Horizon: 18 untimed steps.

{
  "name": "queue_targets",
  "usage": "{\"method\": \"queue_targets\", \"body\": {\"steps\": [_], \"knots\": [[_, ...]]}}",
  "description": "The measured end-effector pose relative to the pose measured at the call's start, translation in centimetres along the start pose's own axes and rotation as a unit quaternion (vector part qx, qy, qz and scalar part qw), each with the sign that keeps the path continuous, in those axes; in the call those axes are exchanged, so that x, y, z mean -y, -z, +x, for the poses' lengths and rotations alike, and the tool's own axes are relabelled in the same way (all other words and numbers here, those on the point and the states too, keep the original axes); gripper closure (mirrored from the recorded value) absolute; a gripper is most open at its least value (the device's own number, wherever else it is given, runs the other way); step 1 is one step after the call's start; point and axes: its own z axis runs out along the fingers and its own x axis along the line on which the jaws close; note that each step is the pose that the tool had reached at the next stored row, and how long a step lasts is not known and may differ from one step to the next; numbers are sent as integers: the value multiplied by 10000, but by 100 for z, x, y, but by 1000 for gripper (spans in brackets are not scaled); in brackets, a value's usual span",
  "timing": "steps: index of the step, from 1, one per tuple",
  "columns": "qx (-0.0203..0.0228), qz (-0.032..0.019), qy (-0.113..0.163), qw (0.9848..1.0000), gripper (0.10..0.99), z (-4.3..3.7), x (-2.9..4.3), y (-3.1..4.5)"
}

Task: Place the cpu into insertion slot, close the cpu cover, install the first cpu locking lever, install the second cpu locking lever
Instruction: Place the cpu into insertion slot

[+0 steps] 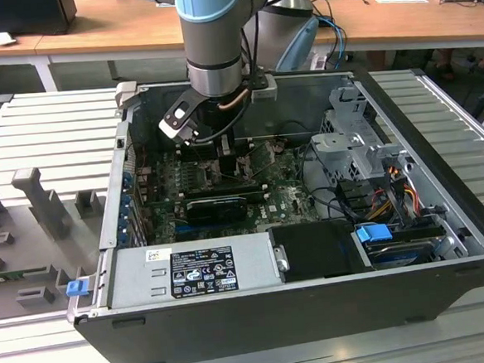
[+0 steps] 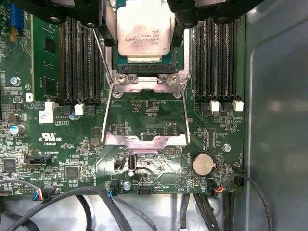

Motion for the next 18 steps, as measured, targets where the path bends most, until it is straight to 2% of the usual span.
{"method": "queue_targets", "body": {"steps": [10,16,17,18], "knots": [[0,0,-3,10000,557,13,-6,-74],[1,0,-3,10000,557,13,-5,-79],[1,0,-3,10000,549,13,-5,-79],[1,0,-3,10000,482,13,-5,-79]]}}
